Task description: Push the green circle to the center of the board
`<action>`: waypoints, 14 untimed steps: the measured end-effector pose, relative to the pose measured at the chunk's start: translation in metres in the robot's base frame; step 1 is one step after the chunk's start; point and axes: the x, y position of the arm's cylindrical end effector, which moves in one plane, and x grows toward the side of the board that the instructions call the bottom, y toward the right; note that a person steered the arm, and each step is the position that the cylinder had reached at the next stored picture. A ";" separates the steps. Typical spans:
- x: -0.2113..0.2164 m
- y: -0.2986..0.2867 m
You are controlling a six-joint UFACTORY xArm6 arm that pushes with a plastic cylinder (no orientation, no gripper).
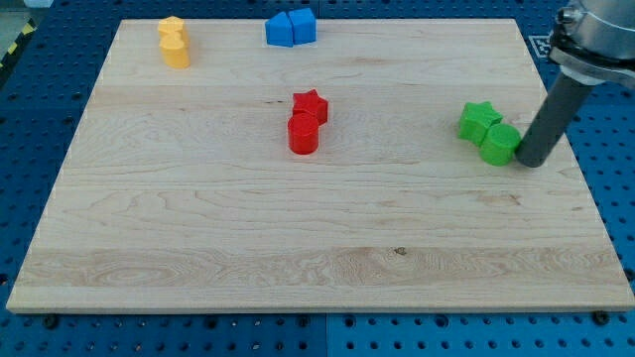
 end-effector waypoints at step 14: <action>-0.053 -0.135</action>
